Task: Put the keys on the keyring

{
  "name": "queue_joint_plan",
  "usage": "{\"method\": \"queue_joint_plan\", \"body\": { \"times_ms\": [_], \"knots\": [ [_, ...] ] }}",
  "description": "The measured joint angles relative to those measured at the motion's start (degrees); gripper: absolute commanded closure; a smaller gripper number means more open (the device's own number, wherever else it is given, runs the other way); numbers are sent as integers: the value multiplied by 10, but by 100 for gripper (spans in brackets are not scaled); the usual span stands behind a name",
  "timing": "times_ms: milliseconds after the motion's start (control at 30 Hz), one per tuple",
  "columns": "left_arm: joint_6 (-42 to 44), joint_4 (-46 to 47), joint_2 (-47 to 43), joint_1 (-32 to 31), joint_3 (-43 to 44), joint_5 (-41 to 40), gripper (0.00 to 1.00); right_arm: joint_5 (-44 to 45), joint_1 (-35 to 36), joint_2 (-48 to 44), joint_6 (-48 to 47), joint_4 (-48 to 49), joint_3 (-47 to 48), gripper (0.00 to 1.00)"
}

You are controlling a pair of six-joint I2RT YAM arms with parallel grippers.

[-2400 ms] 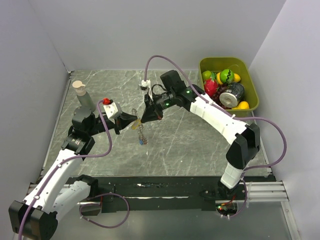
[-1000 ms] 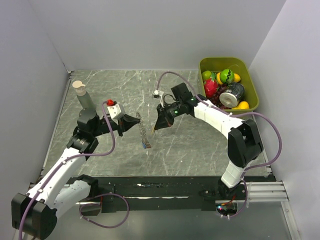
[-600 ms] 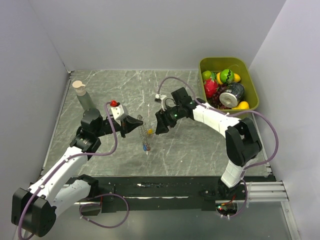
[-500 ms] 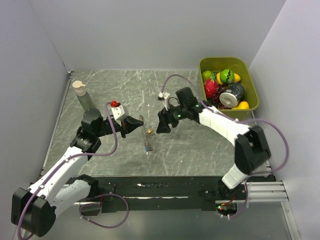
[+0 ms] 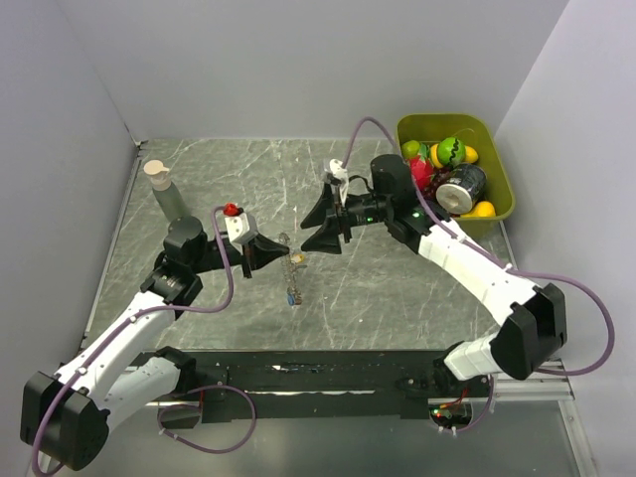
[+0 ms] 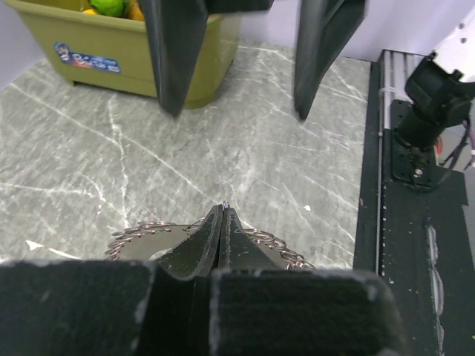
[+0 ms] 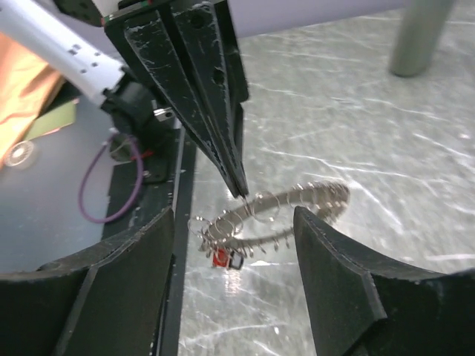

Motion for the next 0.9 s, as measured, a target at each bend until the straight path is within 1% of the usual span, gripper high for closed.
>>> {"method": "queue_joint_plan", "body": {
  "times_ms": [100,167,367,900],
  "knots": [
    [0,0,0,-3,1,8,99,-16,6,18,1,1,1,34],
    [0,0,0,-5,1,13,99,-23,8,27,0,1,1,39],
    [0,0,0,-11,8,20,99,-42,8,45,3,0,1,47],
    [0,-2,0,-15,19,20,99,-61,14,58,17,-1,0,51]
  ]
}}
